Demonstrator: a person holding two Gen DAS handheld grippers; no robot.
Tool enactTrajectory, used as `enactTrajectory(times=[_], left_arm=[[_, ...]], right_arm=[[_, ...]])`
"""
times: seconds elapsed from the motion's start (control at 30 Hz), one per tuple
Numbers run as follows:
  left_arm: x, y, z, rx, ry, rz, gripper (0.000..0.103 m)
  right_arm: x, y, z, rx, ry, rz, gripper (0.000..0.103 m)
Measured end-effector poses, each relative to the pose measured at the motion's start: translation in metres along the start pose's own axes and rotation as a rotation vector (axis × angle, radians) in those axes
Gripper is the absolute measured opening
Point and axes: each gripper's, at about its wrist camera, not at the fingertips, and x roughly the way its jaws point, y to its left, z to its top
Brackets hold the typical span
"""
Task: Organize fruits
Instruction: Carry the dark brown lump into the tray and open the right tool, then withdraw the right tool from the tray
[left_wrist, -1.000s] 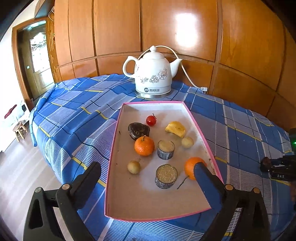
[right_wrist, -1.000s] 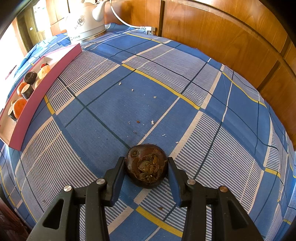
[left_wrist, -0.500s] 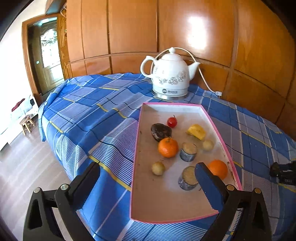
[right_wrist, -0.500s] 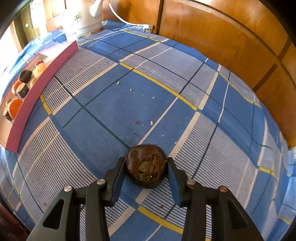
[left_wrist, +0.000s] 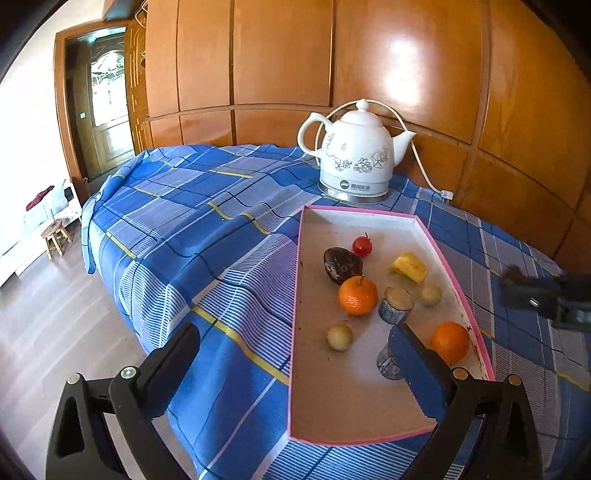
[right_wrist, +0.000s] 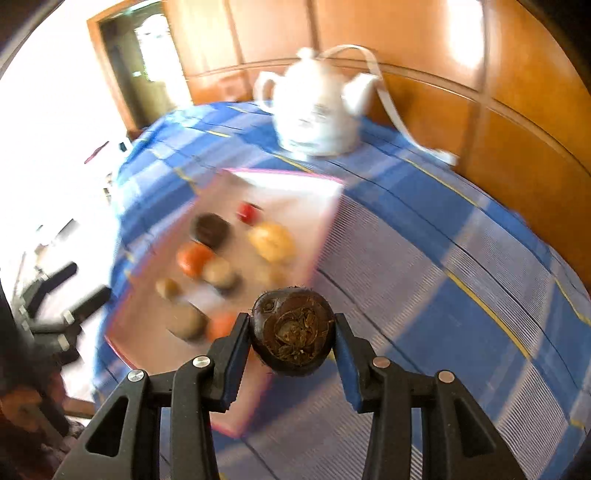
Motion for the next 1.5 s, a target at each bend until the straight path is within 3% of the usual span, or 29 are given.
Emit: enactTrajectory(times=[0.2, 0.4, 0.47, 0.7, 0.83, 0.93, 1.5], left_arm=[[0.004, 0.009, -0.002, -0.022, 0.016, -0.005, 0.103], [0.008, 0.016, -0.005, -0.033, 0.033, -0.006, 0.103], [0.010, 0.016, -0.006, -0.036, 0.041, -0.009, 0.103], [0.013, 0.015, -0.007, -0.045, 0.045, -0.015, 0.103], [0.012, 0.011, -0.007, -0.033, 0.042, -0.017, 0.103], [0.010, 0.008, -0.006, -0.018, 0.039, -0.018, 0.103], [-0.004, -0.002, -0.003, -0.002, 0.011, -0.026, 0.103]], right_arm=[[0.046, 0.035, 0.033, 0.016, 0.025, 0.059, 0.044], [0.093, 0.034, 0.042, 0.069, 0.086, 0.085, 0.045], [0.099, 0.033, 0.040, 0.075, 0.100, 0.077, 0.051], [0.084, 0.035, 0.032, 0.036, 0.080, 0.069, 0.053], [0.087, 0.035, 0.033, 0.046, 0.069, 0.040, 0.038], [0.088, 0.034, 0.034, 0.052, 0.067, 0.024, 0.034], [0.047, 0.045, 0.005, 0.034, 0.005, 0.003, 0.034]])
